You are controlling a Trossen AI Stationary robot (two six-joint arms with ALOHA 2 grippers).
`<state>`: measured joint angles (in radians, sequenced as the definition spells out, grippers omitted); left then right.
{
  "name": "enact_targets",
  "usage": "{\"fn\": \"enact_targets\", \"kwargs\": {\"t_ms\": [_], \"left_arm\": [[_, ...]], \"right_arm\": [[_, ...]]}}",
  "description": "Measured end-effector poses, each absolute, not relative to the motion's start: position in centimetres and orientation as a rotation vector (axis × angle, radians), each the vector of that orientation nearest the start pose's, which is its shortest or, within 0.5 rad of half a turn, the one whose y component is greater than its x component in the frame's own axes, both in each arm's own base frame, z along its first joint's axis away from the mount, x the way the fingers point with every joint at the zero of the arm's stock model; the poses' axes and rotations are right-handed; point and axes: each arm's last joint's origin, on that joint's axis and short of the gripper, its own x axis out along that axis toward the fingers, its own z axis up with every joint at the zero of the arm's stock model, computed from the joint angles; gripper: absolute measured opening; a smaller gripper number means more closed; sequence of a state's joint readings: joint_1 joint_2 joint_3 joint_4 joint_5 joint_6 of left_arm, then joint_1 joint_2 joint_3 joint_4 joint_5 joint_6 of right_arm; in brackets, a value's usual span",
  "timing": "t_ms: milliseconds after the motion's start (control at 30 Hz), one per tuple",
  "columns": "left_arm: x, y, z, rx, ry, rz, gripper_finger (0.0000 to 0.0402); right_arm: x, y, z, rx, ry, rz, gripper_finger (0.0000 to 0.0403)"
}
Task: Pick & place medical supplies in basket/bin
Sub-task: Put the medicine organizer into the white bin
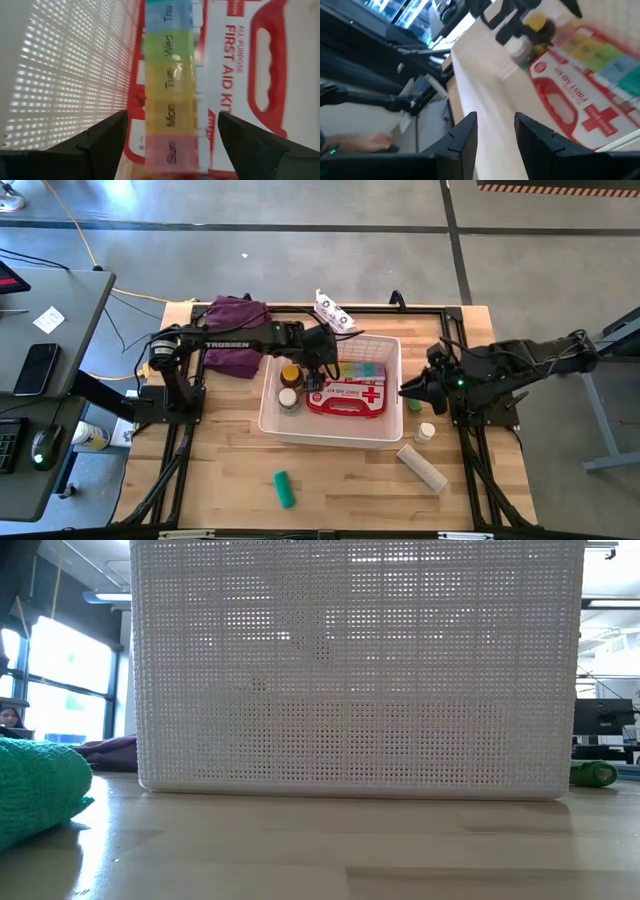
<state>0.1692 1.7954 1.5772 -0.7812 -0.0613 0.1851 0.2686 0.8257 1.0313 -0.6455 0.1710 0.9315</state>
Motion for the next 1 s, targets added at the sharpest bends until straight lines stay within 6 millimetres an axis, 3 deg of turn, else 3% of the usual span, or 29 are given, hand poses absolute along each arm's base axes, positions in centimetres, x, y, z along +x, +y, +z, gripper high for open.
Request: {"fn": "enact_targets", "kwargs": {"t_ms": [133, 333, 533, 700, 867, 1000], "left_arm": [[38.1, 6.9, 28.6, 0.138, 0.985, 0.185, 0.0348], [37.9, 7.0, 28.5, 0.144, 1.011, 0.241, 0.0319], [37.1, 6.2, 29.0, 0.045, 1.03, 0.16, 0.0274], [36.9, 5.3, 27.7, 0.035, 1.143, 0.11, 0.0229], [36.9, 4.7, 27.8, 0.066, 1.145, 0.069, 0.0184], [37.8, 4.8, 26.7, 0.086, 1.148, 0.055, 0.0152]], "right_arm": [[15.2, 3.7, 36.7, 0.794, 0.392, -0.153, 0.0122], [15.2, 3.6, 36.8, 0.79, 0.36, -0.179, 0.0122], [15.2, 3.5, 36.8, 0.784, 0.346, -0.205, 0.0122], [15.2, 3.3, 36.9, 0.773, 0.318, -0.254, 0.0122], [15.2, 3.2, 36.9, 0.753, 0.29, -0.303, 0.0122], [15.3, 3.1, 36.9, 0.724, 0.273, -0.34, 0.0122]]}}
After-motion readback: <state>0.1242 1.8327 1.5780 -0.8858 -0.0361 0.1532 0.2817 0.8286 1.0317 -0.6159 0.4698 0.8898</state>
